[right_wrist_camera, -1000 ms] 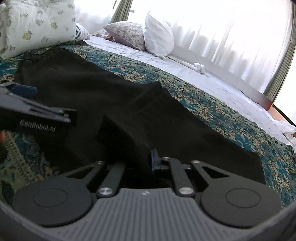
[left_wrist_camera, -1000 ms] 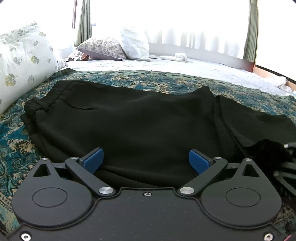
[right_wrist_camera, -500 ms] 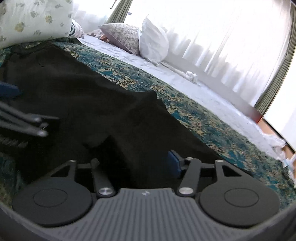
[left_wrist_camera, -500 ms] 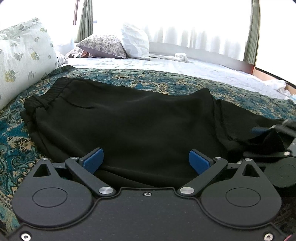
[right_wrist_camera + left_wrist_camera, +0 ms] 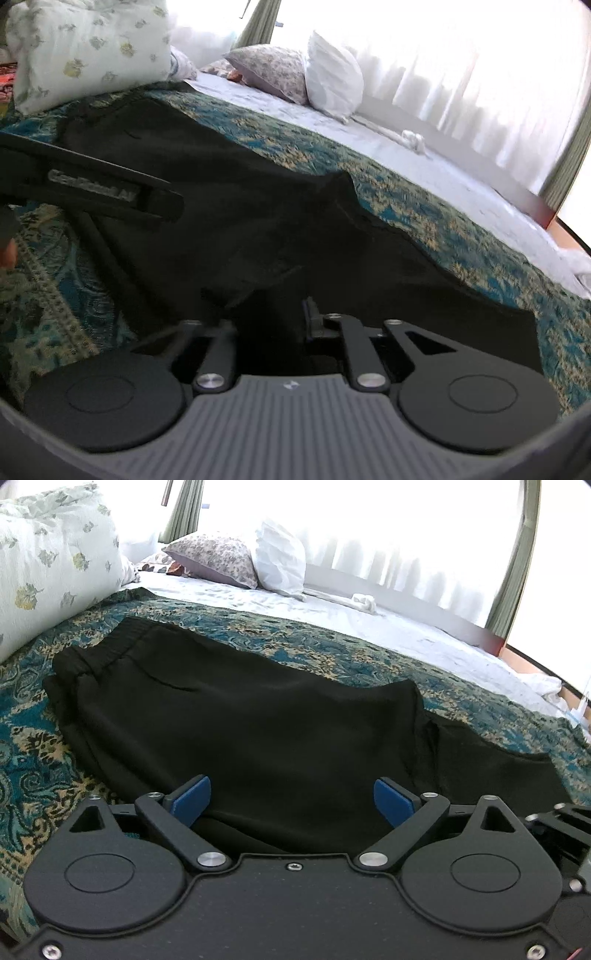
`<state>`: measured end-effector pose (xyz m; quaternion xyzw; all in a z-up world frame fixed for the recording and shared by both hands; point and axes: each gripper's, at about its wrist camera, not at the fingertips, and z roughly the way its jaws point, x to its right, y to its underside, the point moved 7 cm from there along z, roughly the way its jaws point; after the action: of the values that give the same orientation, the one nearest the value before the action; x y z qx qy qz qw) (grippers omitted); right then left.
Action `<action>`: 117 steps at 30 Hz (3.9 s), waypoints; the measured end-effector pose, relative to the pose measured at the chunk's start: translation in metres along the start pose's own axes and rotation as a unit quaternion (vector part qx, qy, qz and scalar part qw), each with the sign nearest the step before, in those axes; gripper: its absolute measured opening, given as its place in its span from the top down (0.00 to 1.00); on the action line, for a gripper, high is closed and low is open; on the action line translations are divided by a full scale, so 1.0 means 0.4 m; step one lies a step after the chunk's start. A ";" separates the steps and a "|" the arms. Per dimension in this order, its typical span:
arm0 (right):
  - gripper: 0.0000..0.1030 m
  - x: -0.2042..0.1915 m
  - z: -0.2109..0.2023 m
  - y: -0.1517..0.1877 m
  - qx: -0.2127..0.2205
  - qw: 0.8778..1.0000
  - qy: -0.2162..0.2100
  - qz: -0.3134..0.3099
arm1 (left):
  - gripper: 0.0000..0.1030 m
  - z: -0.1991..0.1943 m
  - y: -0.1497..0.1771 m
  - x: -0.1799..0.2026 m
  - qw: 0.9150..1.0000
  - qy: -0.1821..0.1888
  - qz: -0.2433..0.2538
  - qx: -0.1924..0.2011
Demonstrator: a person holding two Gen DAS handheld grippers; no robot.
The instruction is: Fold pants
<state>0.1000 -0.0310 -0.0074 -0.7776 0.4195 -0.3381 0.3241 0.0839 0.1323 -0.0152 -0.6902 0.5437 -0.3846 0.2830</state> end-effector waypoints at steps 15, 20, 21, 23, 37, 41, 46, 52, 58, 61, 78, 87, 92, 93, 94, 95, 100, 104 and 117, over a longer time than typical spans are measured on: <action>0.15 0.263 -0.210 0.132 0.052 0.991 0.011 0.125 | 0.73 -0.002 -0.032 0.281 0.987 0.134 0.084 -0.016; 0.38 0.377 -0.151 0.169 0.019 0.979 0.100 0.176 | 0.80 0.104 -0.017 0.428 0.979 0.151 0.129 -0.054; 0.38 0.391 -0.136 0.174 0.013 0.977 0.103 0.188 | 0.80 0.134 -0.020 0.450 0.978 0.146 0.139 -0.057; 0.38 0.413 -0.114 0.181 0.005 0.973 0.106 0.204 | 0.83 0.197 -0.029 0.471 0.978 0.124 0.152 -0.069; 0.30 0.432 -0.029 0.226 -0.002 0.967 0.119 0.223 | 0.93 0.366 -0.079 0.464 0.977 0.029 0.193 -0.080; 0.29 0.432 -0.030 0.227 0.002 0.967 0.121 0.223 | 0.93 0.369 -0.075 0.468 0.976 0.026 0.200 -0.075; 0.29 0.431 -0.030 0.227 0.004 0.968 0.123 0.221 | 0.92 0.359 -0.080 0.463 0.976 0.032 0.199 -0.082; 0.26 0.429 -0.030 0.228 0.004 0.967 0.131 0.218 | 0.52 0.275 -0.077 0.458 0.975 0.066 0.195 -0.079; 0.11 0.433 -0.045 0.221 0.001 0.965 0.133 0.225 | 0.35 0.138 -0.042 0.435 0.971 0.053 0.229 -0.035; 0.08 0.429 -0.073 0.215 0.017 0.962 0.128 0.239 | 0.31 0.066 -0.008 0.405 0.974 0.059 0.215 -0.024; 0.02 0.277 -0.099 0.205 0.029 0.972 0.131 0.194 | 0.55 -0.006 0.117 0.290 0.985 0.044 0.162 -0.034; 0.00 0.289 -0.074 0.213 0.017 0.969 0.124 0.212 | 0.53 0.013 0.094 0.281 0.987 0.046 0.148 -0.037; 0.00 0.289 -0.073 0.218 0.021 0.969 0.125 0.210 | 0.52 0.004 0.093 0.272 0.988 0.052 0.140 -0.040; 0.00 0.288 -0.073 0.217 0.020 0.969 0.125 0.210 | 0.51 0.003 0.094 0.273 0.988 0.052 0.138 -0.041; 0.00 0.288 -0.073 0.217 0.020 0.969 0.125 0.210 | 0.51 0.002 0.094 0.272 0.988 0.052 0.137 -0.041; 0.00 0.288 -0.073 0.217 0.019 0.969 0.126 0.210 | 0.51 0.001 0.093 0.272 0.988 0.052 0.137 -0.042; 0.00 0.289 -0.074 0.213 0.015 0.969 0.126 0.211 | 0.44 -0.008 0.091 0.270 0.988 0.053 0.138 -0.046; 0.00 0.294 -0.081 0.204 0.007 0.967 0.125 0.223 | 0.28 -0.025 0.083 0.260 0.988 0.051 0.138 -0.043; 0.00 0.209 -0.108 0.151 0.029 0.974 0.093 0.207 | 0.08 -0.065 0.046 0.152 0.994 0.014 0.101 -0.024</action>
<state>0.0745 -0.1396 -0.0096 -0.6294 0.5894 -0.3465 0.3693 0.0593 0.0696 -0.0024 -0.6329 0.6238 -0.3504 0.2959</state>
